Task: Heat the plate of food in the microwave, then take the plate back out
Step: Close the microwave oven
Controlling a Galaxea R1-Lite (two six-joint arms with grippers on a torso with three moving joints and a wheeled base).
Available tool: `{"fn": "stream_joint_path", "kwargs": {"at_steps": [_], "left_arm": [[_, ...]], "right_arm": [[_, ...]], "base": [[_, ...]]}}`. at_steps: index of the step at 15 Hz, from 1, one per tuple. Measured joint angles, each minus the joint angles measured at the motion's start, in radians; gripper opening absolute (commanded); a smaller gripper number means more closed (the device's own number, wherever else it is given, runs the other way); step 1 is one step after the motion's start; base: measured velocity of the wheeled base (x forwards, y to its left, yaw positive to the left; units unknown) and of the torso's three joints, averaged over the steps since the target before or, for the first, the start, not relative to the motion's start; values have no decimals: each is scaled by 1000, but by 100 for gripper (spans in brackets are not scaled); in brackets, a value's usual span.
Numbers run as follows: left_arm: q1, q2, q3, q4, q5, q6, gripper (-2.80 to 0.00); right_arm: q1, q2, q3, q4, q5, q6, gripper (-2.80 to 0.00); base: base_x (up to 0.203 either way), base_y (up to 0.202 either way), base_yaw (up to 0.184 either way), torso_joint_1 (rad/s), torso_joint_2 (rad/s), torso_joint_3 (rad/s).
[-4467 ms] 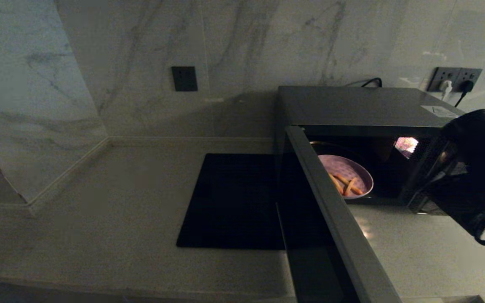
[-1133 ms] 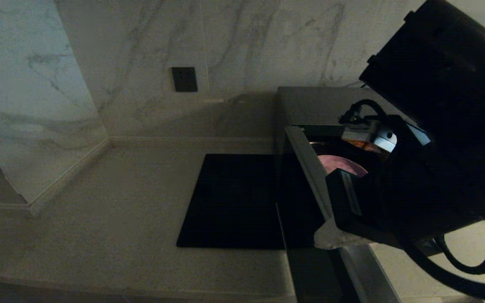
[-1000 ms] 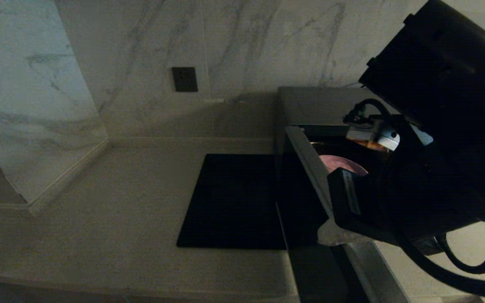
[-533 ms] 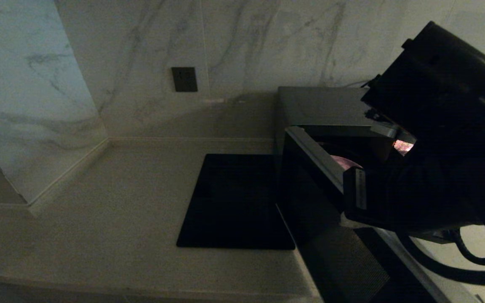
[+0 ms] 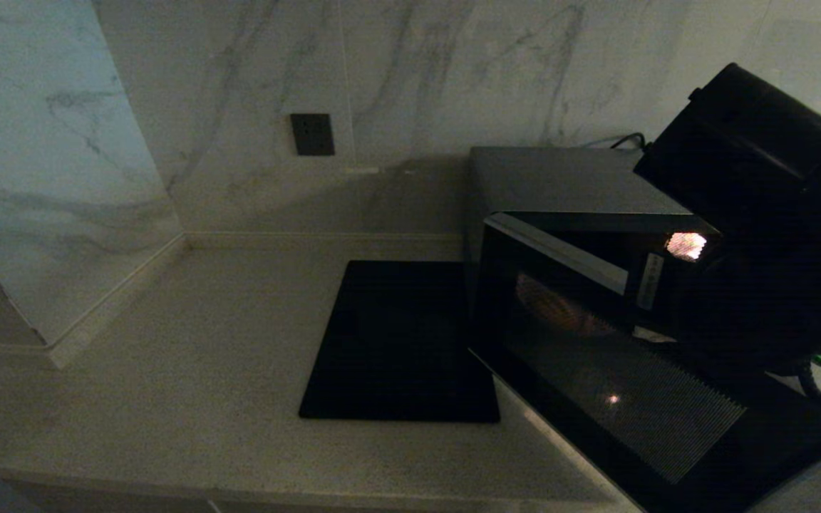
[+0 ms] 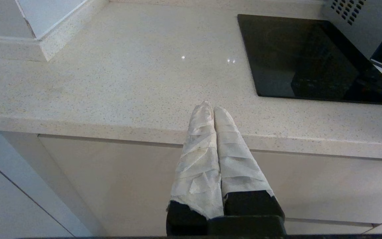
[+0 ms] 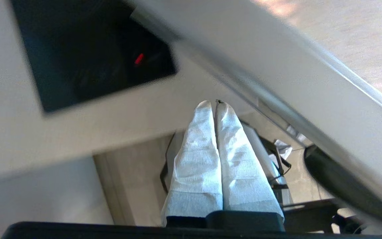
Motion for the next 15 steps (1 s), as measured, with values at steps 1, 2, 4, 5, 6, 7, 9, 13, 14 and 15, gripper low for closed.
{"fn": "stream_joint_path", "kwargs": {"at_steps": [1,2,4,5,6,7,9,13,14,15], "left_arm": [[0,0,0,0,0,0,-280],[-1,0,0,1,0,0,-280],[-1,0,0,0,0,0,-280],[-1,0,0,0,0,0,-280],[-1,0,0,0,0,0,-280],[-1,0,0,0,0,0,-280],[0,0,0,0,0,0,-280],[-1,0,0,0,0,0,-280],[-1,0,0,0,0,0,-280],[-1,0,0,0,0,0,-280]], "right_arm": [[-32,-2,2,0,-2,-1,-280],[-65,-3,6,0,-2,-3,-280],[-135,-5,14,-2,0,-7,-280],[-169,-4,18,-10,1,-8,-280],[-205,-4,29,-31,1,-15,-280],[-236,-4,47,-65,2,-35,-280],[-301,-4,89,-147,3,-81,-280],[-404,-3,143,-263,37,-148,-280],[-425,-3,151,-292,42,-164,-280],[-446,-2,157,-315,43,-175,-280]], "base": [[0,0,0,0,0,0],[0,0,0,0,0,0],[0,0,0,0,0,0],[0,0,0,0,0,0],[0,0,0,0,0,0],[0,0,0,0,0,0],[0,0,0,0,0,0],[0,0,0,0,0,0],[0,0,0,0,0,0],[0,0,0,0,0,0]]}}
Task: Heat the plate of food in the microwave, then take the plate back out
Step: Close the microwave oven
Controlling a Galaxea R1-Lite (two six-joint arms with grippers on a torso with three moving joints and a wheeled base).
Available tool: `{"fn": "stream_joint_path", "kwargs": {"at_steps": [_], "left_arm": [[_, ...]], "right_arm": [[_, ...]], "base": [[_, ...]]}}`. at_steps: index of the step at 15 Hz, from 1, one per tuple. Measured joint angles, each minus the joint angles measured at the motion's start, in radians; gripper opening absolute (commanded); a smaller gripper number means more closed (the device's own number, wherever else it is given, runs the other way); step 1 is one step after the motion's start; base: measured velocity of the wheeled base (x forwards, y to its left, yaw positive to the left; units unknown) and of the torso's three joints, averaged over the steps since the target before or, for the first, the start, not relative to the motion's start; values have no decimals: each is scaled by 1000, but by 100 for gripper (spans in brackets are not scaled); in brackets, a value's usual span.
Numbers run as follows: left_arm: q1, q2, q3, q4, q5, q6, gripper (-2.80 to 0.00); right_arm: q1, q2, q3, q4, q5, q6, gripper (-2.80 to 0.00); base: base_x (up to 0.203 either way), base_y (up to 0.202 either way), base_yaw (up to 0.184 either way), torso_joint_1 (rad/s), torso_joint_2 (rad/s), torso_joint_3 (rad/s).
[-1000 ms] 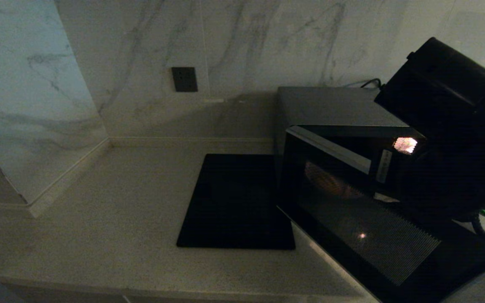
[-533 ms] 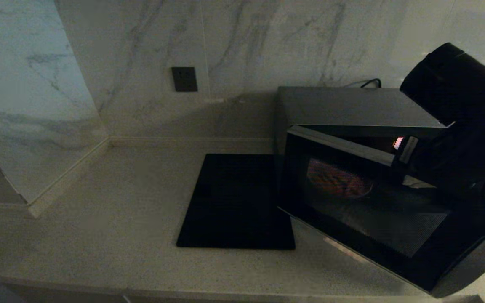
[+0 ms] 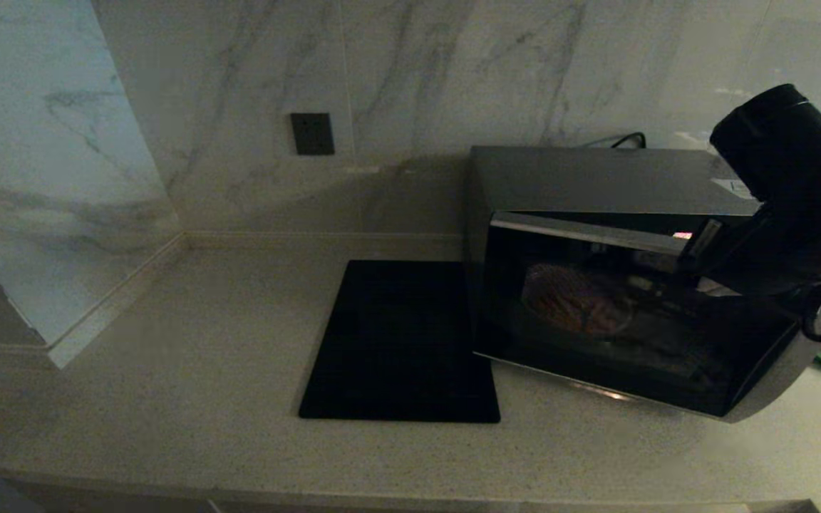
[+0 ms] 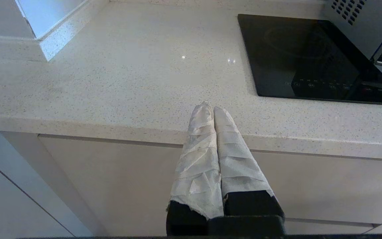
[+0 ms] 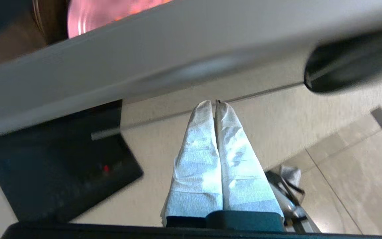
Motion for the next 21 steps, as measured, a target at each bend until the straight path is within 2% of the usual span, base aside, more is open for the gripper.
{"fn": "stream_joint_path", "kwargs": {"at_steps": [5,9,12,16,21], "left_arm": [[0,0,0,0,1,0,-280],[0,0,0,0,1,0,-280],[0,0,0,0,0,0,-280],[-1,0,0,0,0,0,-280],[-1,0,0,0,0,0,-280]], "right_arm": [[-81,6,13,-104,0,-90,-280],[-95,6,23,-177,-11,-124,-280],[-96,3,74,-299,-31,-164,-280],[-96,4,149,-427,-33,-172,-280],[-107,10,180,-504,-29,-174,-280]], "base": [[0,0,0,0,0,0],[0,0,0,0,0,0],[0,0,0,0,0,0],[0,0,0,0,0,0],[0,0,0,0,0,0]]}}
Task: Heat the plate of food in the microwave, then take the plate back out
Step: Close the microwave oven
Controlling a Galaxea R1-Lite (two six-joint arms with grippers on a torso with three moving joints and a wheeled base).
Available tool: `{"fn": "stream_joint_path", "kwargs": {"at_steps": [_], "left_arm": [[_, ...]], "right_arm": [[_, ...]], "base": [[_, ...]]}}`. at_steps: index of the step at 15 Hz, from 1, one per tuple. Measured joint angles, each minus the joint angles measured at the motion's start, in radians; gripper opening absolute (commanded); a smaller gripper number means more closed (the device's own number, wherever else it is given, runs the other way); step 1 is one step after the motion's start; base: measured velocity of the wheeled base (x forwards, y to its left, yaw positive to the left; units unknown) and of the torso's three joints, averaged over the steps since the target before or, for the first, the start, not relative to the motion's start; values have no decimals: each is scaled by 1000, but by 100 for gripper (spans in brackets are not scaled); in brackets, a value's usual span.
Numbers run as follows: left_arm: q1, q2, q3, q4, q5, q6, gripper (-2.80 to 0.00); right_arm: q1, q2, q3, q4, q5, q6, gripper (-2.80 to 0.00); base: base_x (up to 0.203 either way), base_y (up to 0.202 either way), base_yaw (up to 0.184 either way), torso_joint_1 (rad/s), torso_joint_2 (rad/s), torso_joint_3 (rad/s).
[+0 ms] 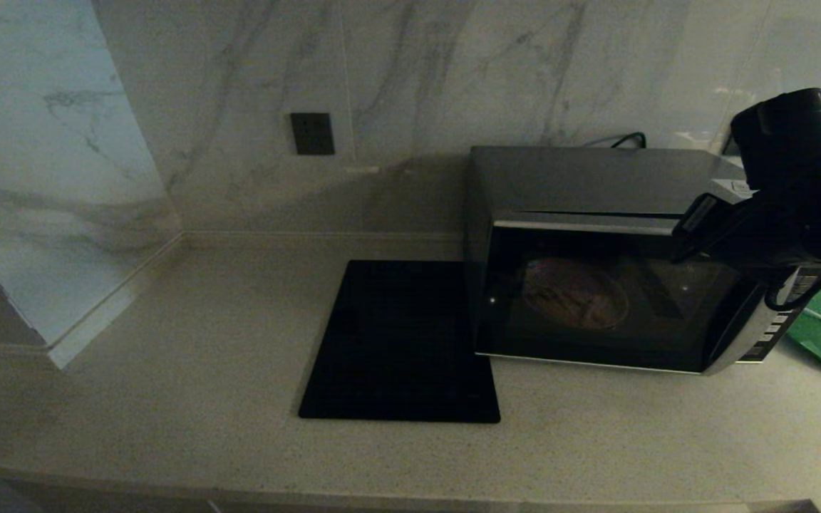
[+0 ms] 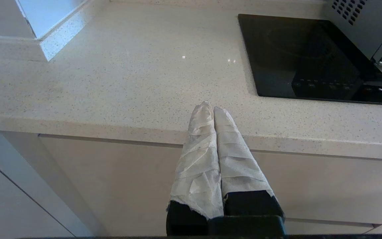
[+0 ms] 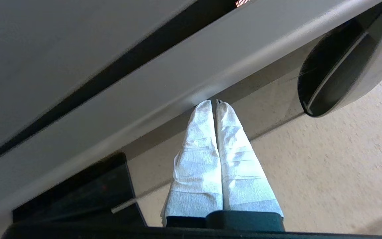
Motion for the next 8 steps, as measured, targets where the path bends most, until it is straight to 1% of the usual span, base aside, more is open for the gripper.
{"fn": "stream_joint_path", "kwargs": {"at_steps": [5,8], "left_arm": [[2,0,0,1,0,0,-280],[0,0,0,0,0,0,-280]], "right_arm": [[-16,10,66,-136,6,-1,-280],[-17,16,87,-192,10,1,-280]], "base": [[0,0,0,0,0,0],[0,0,0,0,0,0]]}}
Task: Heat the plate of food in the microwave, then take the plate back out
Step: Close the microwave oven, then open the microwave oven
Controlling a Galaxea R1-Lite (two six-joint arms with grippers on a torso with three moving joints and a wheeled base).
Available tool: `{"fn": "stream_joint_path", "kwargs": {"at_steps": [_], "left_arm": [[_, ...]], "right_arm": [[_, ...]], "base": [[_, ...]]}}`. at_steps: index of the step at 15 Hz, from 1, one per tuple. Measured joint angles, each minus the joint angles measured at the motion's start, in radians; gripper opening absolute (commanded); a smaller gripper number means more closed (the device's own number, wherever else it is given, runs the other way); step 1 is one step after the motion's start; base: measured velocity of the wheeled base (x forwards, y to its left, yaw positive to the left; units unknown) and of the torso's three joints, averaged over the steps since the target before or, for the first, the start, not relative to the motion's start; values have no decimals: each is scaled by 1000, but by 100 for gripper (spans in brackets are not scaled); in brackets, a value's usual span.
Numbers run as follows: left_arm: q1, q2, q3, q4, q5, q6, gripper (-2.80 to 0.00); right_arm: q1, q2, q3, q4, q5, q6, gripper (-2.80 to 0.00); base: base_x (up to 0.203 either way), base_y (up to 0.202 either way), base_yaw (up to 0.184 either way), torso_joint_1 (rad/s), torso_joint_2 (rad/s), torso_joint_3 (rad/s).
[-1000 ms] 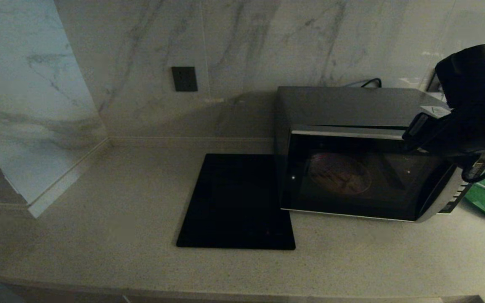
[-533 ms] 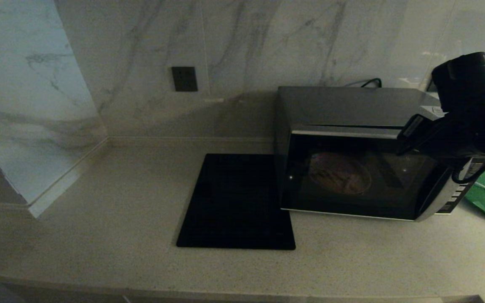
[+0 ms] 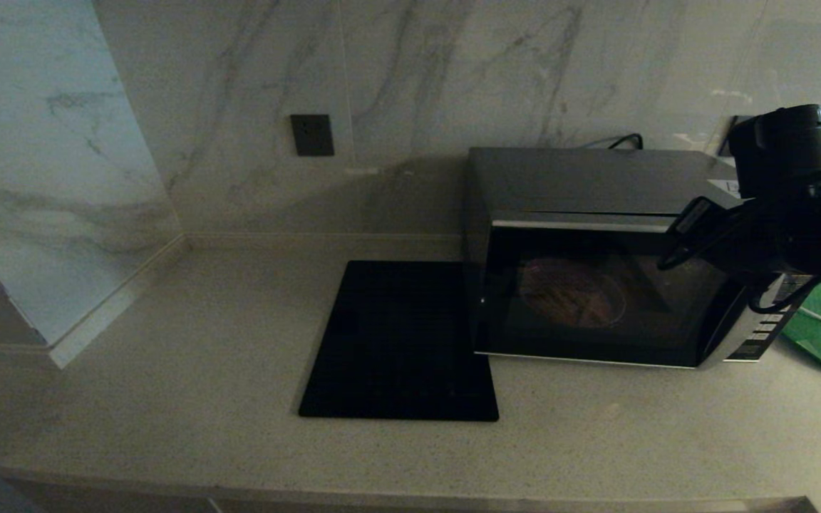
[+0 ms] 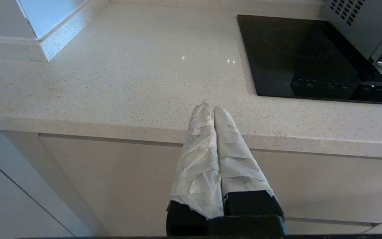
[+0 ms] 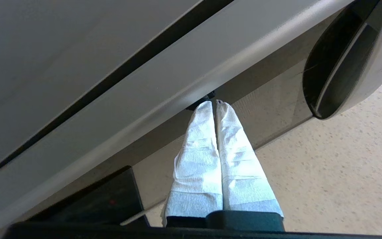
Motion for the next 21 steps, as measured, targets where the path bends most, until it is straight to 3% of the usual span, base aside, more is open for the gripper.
{"fn": "stream_joint_path", "kwargs": {"at_steps": [10,13,16,18,21], "left_arm": [[1,0,0,0,0,0,-280],[1,0,0,0,0,0,-280],[1,0,0,-1,0,0,-280],[1,0,0,0,0,0,-280],[1,0,0,0,0,0,-280]], "right_arm": [[-4,4,44,-100,5,-8,-280],[-10,-78,66,-74,50,-12,-280],[-16,-203,73,38,58,-14,-280],[-61,-285,73,129,61,-18,-280],[-226,-363,70,197,138,-50,-280]], "base": [[0,0,0,0,0,0],[0,0,0,0,0,0],[0,0,0,0,0,0],[0,0,0,0,0,0],[0,0,0,0,0,0]]}}
